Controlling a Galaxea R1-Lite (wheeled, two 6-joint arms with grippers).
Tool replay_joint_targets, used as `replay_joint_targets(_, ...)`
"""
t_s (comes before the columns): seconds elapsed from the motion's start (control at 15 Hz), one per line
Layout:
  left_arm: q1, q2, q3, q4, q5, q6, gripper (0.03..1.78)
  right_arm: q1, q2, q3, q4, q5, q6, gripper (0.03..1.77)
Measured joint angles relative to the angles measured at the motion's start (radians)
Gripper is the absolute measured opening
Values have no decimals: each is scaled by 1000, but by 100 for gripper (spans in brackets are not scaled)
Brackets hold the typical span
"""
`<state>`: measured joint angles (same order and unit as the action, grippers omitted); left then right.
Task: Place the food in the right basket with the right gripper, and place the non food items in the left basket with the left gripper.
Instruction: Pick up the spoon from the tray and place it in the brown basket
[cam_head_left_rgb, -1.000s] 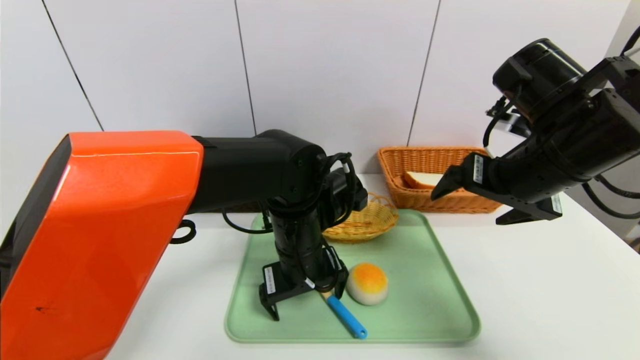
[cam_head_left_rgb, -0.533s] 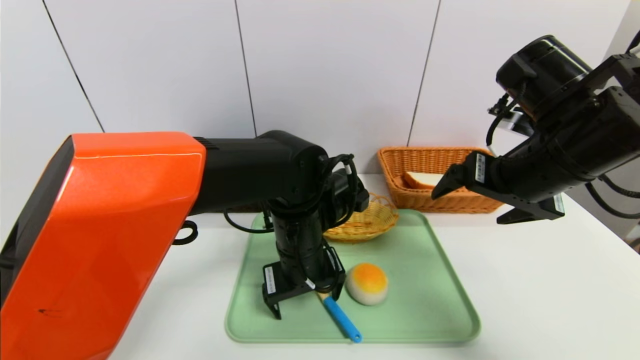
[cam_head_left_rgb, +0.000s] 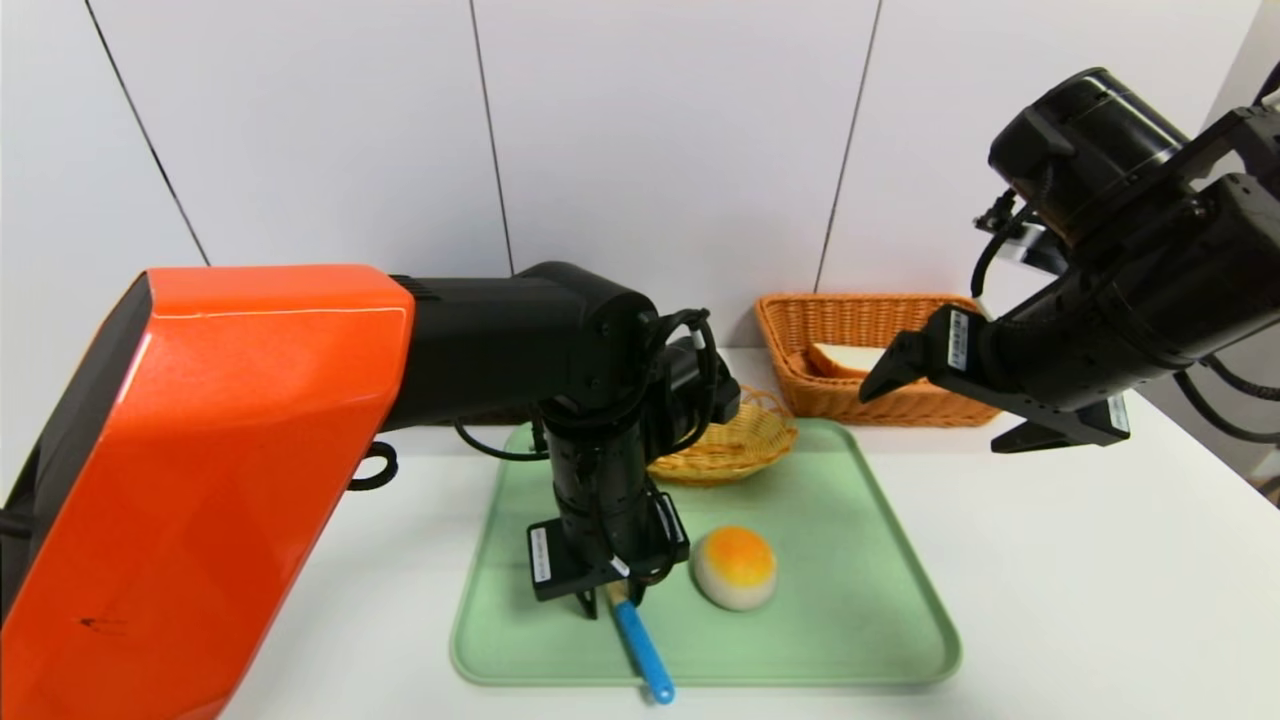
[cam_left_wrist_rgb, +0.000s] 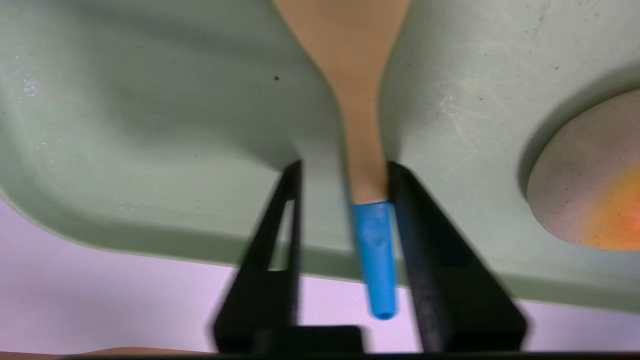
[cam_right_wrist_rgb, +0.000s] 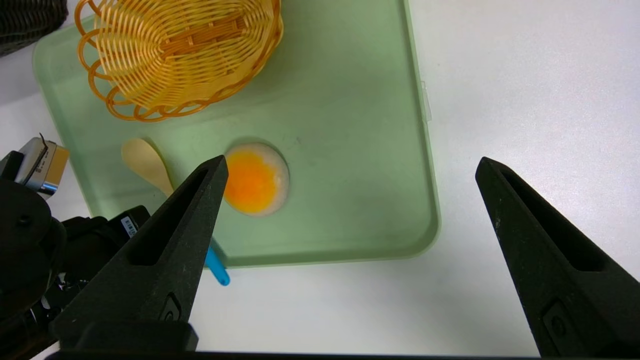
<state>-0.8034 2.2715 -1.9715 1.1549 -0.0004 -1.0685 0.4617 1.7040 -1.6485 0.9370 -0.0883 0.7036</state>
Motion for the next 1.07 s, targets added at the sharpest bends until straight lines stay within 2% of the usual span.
replay_joint_targets(0.07,0,0,0,0,-1,0,15,3,-2,1,0,-7,3,171)
replay_joint_targets(0.67,1,-34,3,15,-1,9,15,12,-23,10,1,-12,13,171)
replay_joint_targets(1.07,2,-206,0,22,0,77,15,11,-19,15,0,-11,12,171)
